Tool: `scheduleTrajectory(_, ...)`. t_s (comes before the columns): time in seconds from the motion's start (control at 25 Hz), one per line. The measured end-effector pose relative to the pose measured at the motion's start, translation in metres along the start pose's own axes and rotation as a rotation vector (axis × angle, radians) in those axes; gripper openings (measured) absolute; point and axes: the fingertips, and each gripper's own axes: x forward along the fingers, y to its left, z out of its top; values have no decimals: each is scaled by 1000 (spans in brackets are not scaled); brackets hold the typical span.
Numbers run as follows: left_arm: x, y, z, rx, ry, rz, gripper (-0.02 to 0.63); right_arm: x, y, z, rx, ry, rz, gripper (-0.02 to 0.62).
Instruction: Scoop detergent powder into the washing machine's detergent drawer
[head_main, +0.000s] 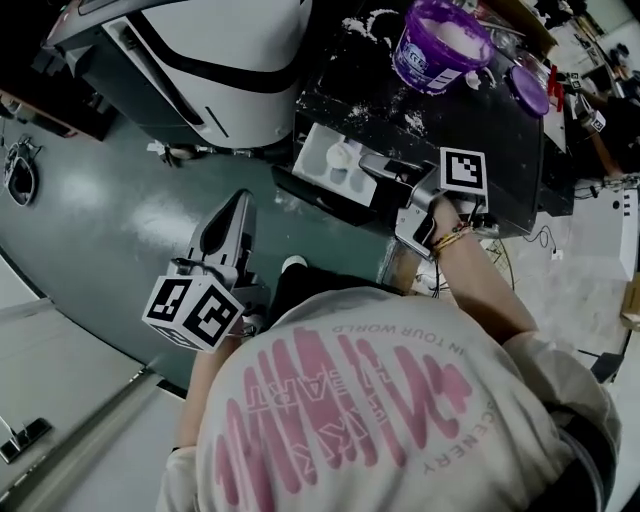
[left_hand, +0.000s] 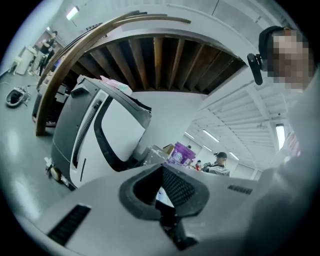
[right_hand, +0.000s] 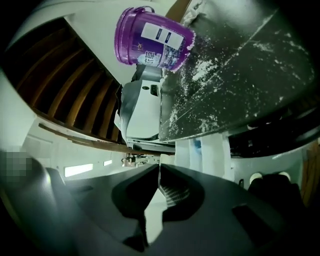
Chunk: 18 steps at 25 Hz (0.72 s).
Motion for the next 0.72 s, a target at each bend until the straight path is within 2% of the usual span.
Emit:
scheduleTrajectory(0.4, -42, 12, -8, -27, -65, 125, 3, 22, -11, -8, -202, 28, -123, 6)
scheduleTrajectory(0.72, -61, 14, -6, -32, -103, 179, 3, 31, -15, -12, -401, 81, -221, 6)
